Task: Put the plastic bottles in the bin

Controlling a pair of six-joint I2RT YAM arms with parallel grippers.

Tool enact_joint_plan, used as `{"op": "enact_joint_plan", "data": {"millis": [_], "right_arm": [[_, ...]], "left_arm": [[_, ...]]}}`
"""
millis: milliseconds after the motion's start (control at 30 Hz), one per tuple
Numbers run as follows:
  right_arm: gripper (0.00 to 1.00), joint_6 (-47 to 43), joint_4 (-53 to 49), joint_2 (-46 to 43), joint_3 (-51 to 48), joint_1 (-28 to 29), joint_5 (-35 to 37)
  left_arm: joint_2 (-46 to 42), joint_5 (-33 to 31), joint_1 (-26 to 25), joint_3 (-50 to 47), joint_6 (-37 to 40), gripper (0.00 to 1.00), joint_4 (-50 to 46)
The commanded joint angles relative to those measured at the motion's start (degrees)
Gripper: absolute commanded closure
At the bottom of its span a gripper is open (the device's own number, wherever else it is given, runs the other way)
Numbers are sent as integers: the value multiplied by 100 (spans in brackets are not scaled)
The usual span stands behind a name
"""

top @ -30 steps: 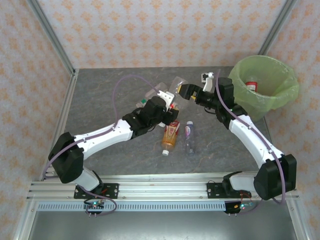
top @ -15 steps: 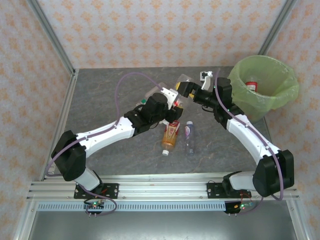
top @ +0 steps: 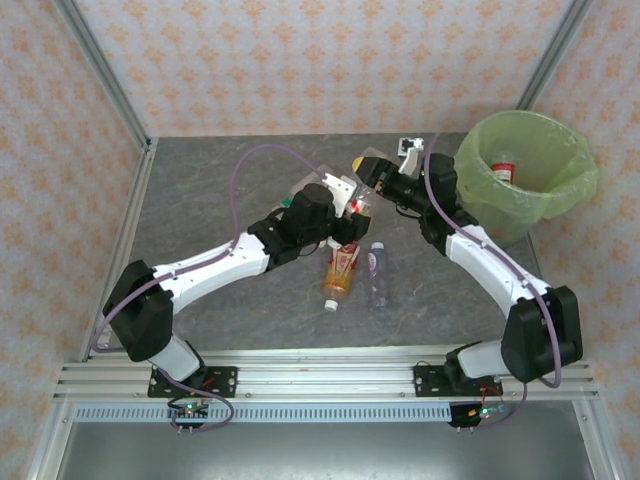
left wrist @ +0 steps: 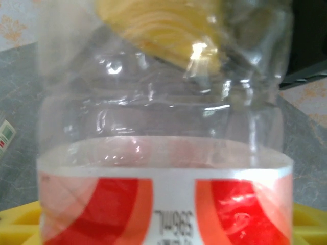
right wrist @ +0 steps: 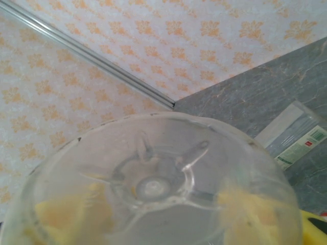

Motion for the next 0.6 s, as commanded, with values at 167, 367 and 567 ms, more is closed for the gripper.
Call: {"op": "enact_joint_plan", "data": {"millis": [167, 367, 567], "right_arm": [[46, -262, 22, -434, -162, -70, 562], [46, -307, -28, -423, -109, -75, 619], [46, -525, -269, -424, -36, -72, 806]], "left_arm": [[-220, 913, 462, -278, -409, 10, 609], [-618, 1333, 452, -523, -168, 0, 592], [-1093, 1161, 496, -881, -205, 0, 746]]}}
